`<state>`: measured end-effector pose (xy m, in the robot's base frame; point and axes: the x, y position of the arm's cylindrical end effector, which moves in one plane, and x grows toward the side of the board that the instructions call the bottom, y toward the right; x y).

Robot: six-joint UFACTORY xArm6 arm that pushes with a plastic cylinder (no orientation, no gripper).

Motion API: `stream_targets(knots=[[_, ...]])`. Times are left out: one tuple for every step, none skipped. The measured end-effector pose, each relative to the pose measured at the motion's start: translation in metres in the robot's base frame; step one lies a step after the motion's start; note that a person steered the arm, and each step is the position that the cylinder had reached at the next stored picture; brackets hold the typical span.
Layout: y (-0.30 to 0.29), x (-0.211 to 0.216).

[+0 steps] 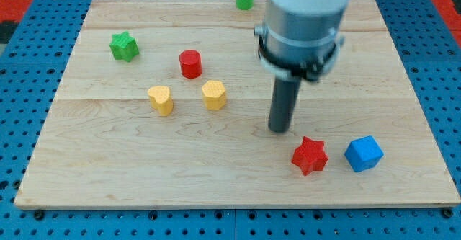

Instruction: Push the blue triangle into the blue cube

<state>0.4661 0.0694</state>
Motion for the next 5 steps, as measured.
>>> stream_targets(knots=[[0.036, -0.078], [0.026, -0.164], [-0.018, -0.148], [-0.034, -0.103], [-0.091, -0.102]])
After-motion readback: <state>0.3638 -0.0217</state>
